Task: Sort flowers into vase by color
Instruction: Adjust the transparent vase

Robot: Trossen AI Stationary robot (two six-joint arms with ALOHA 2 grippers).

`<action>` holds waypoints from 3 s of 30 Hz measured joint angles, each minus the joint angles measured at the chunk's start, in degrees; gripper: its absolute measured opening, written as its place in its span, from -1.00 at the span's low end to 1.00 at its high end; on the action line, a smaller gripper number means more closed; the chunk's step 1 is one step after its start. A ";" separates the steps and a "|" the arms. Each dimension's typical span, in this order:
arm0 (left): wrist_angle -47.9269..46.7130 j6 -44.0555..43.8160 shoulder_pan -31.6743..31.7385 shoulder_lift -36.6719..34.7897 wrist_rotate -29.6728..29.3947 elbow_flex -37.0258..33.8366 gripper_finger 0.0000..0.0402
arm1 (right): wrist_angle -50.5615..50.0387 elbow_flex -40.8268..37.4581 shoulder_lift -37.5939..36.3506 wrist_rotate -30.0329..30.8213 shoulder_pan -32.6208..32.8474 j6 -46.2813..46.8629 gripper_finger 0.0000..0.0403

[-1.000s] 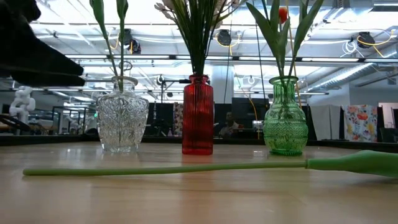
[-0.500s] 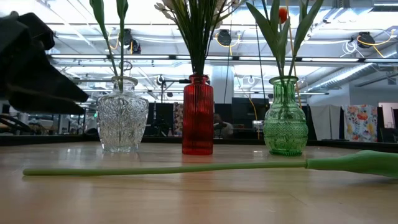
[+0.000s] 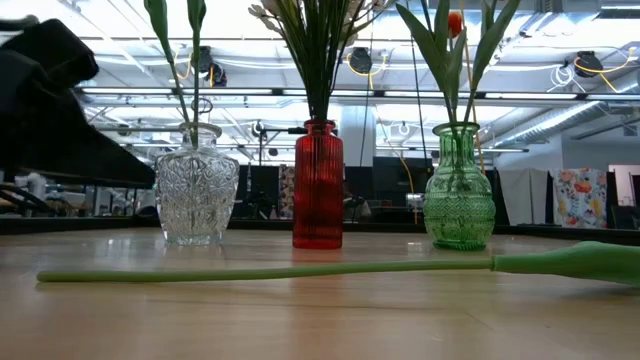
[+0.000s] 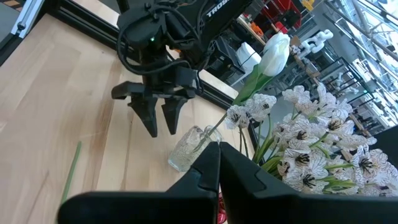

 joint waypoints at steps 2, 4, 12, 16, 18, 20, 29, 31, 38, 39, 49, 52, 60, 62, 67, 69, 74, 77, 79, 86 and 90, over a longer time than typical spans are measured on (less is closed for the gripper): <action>1.26 0.26 0.78 1.00 0.00 0.05 0.14 | 0.00 0.00 0.00 0.00 0.00 -0.27 -1.00; 3.01 1.82 1.67 1.63 0.08 0.05 0.06 | 0.00 0.00 0.00 0.00 -0.03 -0.36 -1.00; 11.10 10.45 4.62 3.81 1.20 0.13 -0.20 | 0.01 0.00 0.00 0.00 -0.04 -0.40 -1.00; 11.34 10.55 6.14 4.50 2.49 0.14 -0.27 | 0.02 0.00 0.00 0.00 -0.04 -0.40 -1.00; 11.33 10.58 6.84 4.78 3.07 0.14 -0.30 | 0.02 0.00 0.00 0.00 -0.04 -0.40 -1.00; 11.48 10.58 7.36 4.92 3.28 0.14 -0.32 | 0.02 0.00 0.00 0.00 -0.04 -0.40 -1.00; 11.42 10.57 8.76 5.01 3.32 0.14 -0.32 | 0.02 0.00 0.00 0.00 -0.04 -0.40 -1.00; 11.43 10.56 9.03 5.01 3.32 0.14 -0.32 | 0.02 0.00 0.00 0.00 -0.04 -0.40 -1.00; 12.83 10.63 10.23 5.01 3.63 0.14 -0.32 | 0.02 0.00 0.00 0.00 -0.04 -0.40 -1.00; 13.29 10.64 10.37 5.01 3.63 0.14 -0.32 | 0.02 0.00 0.00 0.00 -0.04 -0.40 -1.00; 14.36 10.00 8.48 3.60 17.56 0.14 -0.32 | 0.02 0.00 0.00 0.00 -0.04 -0.42 -1.00; 11.09 8.46 5.19 1.66 19.71 0.16 -0.32 | -0.36 0.00 0.00 -0.02 -0.02 -0.42 -1.00; -10.81 -3.68 2.96 -5.52 12.60 0.16 -0.32 | -1.38 0.00 0.00 -0.22 0.00 0.76 -1.00; -14.78 -4.67 2.96 -7.42 13.10 0.16 -0.32 | -1.38 0.00 0.00 -0.22 0.00 0.75 -1.00; -26.28 -4.89 4.08 -13.45 13.61 0.16 -0.32 | -1.80 0.00 0.00 -0.22 0.00 0.72 -1.00; -30.40 -6.07 5.83 -16.25 13.67 0.16 -0.32 | -1.86 0.00 0.01 -0.22 0.01 0.72 -1.00; -33.87 -1.10 11.77 -23.26 18.03 0.14 -0.29 | -1.90 0.00 0.02 -0.20 0.00 0.69 -1.00; -35.38 4.54 15.12 -25.77 22.63 0.14 -0.20 | -1.98 0.00 0.02 -0.20 0.00 0.69 -1.00; -35.90 6.67 17.12 -26.69 23.30 0.14 -0.15 | -2.18 0.00 0.02 -0.20 0.02 0.69 -1.00; -36.28 6.38 21.77 -26.23 23.59 0.14 -0.11 | -2.36 0.00 0.02 -0.20 0.02 0.67 -1.00; -36.13 6.18 22.43 -26.25 23.33 0.14 -0.11 | -2.36 0.00 0.02 -0.20 0.01 0.67 -1.00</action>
